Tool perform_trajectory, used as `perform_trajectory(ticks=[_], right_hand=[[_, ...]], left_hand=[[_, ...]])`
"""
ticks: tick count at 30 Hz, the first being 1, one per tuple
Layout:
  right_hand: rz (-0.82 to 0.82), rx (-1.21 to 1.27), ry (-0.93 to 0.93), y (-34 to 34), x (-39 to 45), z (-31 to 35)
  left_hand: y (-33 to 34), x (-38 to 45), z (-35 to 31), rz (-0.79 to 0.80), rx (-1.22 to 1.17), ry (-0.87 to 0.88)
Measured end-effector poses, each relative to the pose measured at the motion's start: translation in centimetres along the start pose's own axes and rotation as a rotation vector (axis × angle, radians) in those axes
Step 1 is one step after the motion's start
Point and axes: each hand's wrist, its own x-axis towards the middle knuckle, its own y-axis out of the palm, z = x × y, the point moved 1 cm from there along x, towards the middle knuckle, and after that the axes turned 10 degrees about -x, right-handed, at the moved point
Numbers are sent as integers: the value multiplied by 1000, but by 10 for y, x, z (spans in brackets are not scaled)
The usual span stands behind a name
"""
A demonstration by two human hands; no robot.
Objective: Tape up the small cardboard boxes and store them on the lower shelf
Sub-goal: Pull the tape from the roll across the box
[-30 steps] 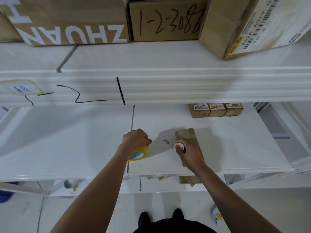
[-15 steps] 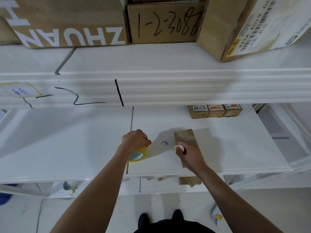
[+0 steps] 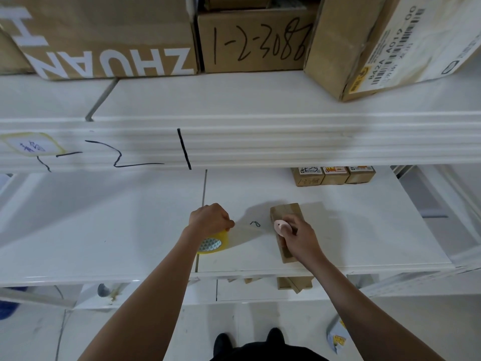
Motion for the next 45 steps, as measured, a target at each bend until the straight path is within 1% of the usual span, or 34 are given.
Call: perform_trajectory(ticks=[3, 6, 10, 15, 18, 23, 27, 30, 33, 37, 41, 45], right_hand=[[29, 15, -12, -1, 0, -1], [24, 41, -4, -1, 0, -1], [25, 9, -24, -1, -1, 3], [29, -18, -24, 2, -2, 4], [20, -18, -23, 3, -2, 3], [-36, 60, -13, 0, -1, 3], [-20, 93, 1, -2, 0, 6], [-22, 54, -24, -2, 1, 7], [-35, -49, -94, 1, -1, 8], [-36, -197, -132, 4, -5, 6], [-43, -232, -184, 9, -7, 12], [-60, -196, -171, 13, -8, 11]], left_hand=[[0, 1, 0, 2, 9, 0], [-1, 2, 0, 7, 12, 1], [-1, 2, 2, 12, 9, 6], [-5, 3, 10, 96, -51, -21], [-4, 2, 11, 74, -46, -15], [0, 1, 10, 42, -31, 32], [0, 0, 10, 17, -20, 49], [2, 2, 9, 15, -19, 57], [2, 2, 8, 13, 3, 70], [4, 4, 6, 31, 35, 48], [5, 6, 8, 20, 44, 37], [5, 7, 8, 18, 42, 33]])
